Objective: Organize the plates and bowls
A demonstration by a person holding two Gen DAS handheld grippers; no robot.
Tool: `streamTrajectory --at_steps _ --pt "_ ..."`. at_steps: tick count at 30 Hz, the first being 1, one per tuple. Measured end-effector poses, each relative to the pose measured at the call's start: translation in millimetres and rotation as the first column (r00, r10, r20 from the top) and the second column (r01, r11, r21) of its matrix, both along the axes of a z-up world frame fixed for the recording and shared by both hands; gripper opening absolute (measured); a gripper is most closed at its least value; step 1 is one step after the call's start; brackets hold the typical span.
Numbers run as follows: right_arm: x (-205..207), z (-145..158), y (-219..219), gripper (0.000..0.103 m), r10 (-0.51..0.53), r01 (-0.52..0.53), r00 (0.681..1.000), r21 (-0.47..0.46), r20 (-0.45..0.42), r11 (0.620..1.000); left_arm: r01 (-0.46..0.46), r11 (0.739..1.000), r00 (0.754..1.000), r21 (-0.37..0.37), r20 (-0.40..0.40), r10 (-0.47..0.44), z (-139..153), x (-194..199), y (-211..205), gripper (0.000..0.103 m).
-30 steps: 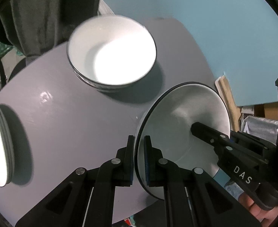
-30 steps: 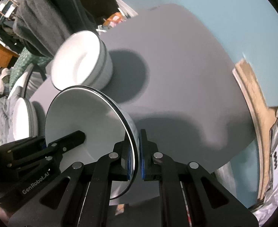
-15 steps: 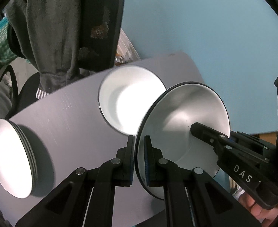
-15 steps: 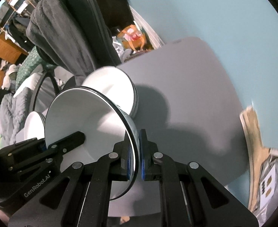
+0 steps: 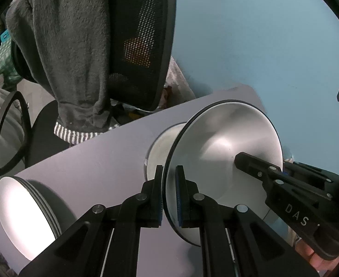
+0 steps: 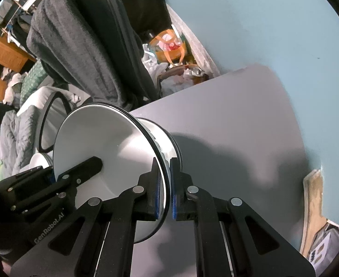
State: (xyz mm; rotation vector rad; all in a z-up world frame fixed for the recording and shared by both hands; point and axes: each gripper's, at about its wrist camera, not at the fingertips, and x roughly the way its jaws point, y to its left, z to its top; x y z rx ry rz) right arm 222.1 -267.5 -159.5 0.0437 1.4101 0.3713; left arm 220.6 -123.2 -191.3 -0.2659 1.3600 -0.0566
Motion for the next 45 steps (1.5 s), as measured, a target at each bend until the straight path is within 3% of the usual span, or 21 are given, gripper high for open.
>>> streamTrajectory --at_steps 7,22,35,45 --pt "8 -14 1 0.007 0.000 -0.001 0.999 -0.007 -0.040 1.000 0.005 1.000 0.999 0.025 -0.040 -0.004 -14 9 1 0.008" --pt "11 -16 0 0.008 -0.015 0.014 0.996 -0.009 -0.085 1.000 0.030 0.999 0.996 0.039 -0.083 -0.026 -15 13 -1 0.008" --pt "11 -14 6 0.013 -0.010 0.003 0.995 -0.067 -0.102 0.998 0.092 0.987 0.991 0.131 -0.113 -0.078 -7 16 -14 0.024" --pt "7 -8 7 0.017 -0.017 0.010 0.997 -0.090 -0.078 0.996 0.114 0.985 0.988 0.126 -0.114 -0.100 -11 15 -15 0.027"
